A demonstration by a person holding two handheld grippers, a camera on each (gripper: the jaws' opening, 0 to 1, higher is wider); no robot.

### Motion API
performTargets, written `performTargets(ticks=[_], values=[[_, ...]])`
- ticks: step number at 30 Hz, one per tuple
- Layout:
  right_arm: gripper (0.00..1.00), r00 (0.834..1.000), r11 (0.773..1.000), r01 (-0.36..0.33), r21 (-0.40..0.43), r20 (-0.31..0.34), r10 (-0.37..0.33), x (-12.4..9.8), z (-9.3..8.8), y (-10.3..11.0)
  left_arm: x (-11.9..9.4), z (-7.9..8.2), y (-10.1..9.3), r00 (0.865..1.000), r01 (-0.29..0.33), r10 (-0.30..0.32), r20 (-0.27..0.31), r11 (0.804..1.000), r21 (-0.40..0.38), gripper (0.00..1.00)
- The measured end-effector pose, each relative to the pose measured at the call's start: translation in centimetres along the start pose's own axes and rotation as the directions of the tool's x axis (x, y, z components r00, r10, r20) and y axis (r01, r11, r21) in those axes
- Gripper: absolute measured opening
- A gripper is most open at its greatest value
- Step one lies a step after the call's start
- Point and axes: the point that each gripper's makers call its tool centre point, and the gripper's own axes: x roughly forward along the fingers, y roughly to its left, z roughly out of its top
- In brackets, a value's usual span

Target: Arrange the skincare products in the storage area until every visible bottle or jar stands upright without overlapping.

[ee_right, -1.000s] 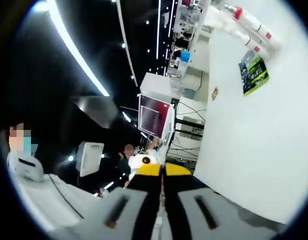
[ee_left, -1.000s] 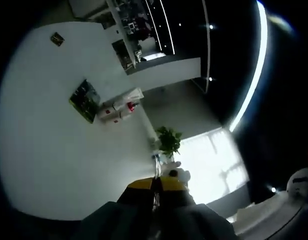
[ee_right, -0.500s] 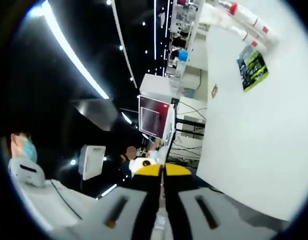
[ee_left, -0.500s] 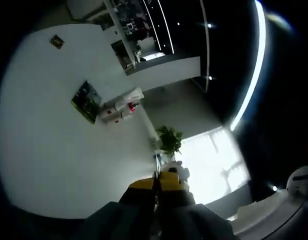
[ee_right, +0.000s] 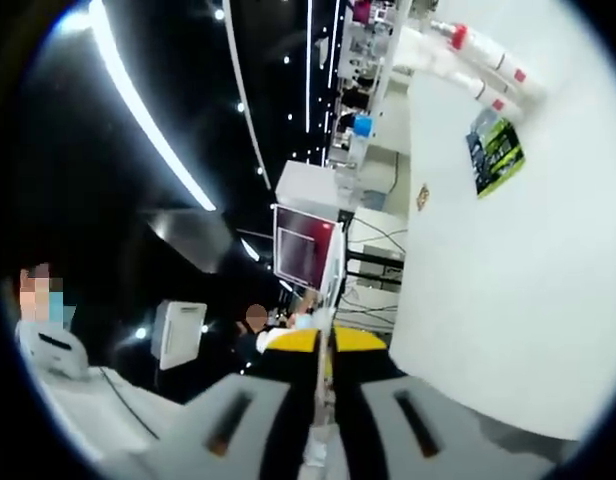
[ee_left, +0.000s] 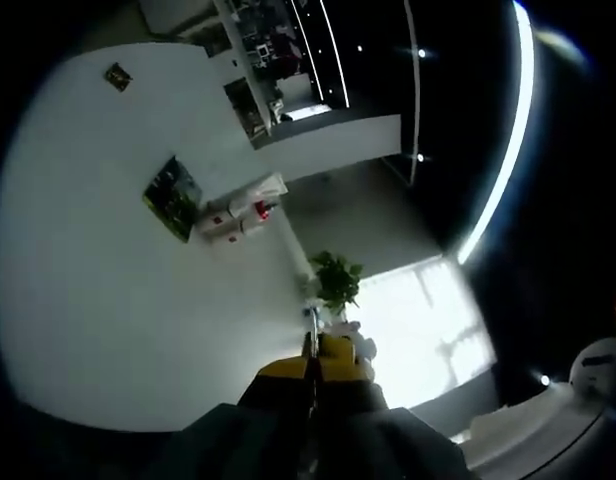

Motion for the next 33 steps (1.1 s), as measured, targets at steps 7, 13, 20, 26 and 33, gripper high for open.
performTargets(ticks=[7,13,20,26,33], values=[[0.09,0.999,0.999,0.03,-0.018,0.029,-0.029,-1.1,-0.8,-0.5,-0.9,0.1,0.4,1.0,0.004,-0.004,0.028,1.0,-0.016,0.01],[0.1,0.996,0.997,0.073,-0.01,0.053,-0.072,-2.2,-1.4,-1.2,-1.7,0.4,1.4,0.999,0.0,0.003,0.052,0.998,-0.057,0.01],[0.13,0.988,0.991,0.132,-0.024,0.084,-0.13,-3.1,-2.2,-2.4,-2.2,1.3,1.7,0.998,-0.012,0.016,0.068,0.998,-0.058,0.01],[0.14,0.985,0.988,0.15,-0.033,0.094,-0.146,-3.2,-3.7,-2.5,-3.0,1.5,2.2,0.997,-0.021,0.026,0.071,0.997,-0.068,0.01],[0.15,0.975,0.985,0.17,-0.023,0.147,-0.165,-4.6,-3.6,-3.1,-2.6,1.8,3.0,0.998,-0.023,0.028,0.058,0.996,-0.082,0.01]])
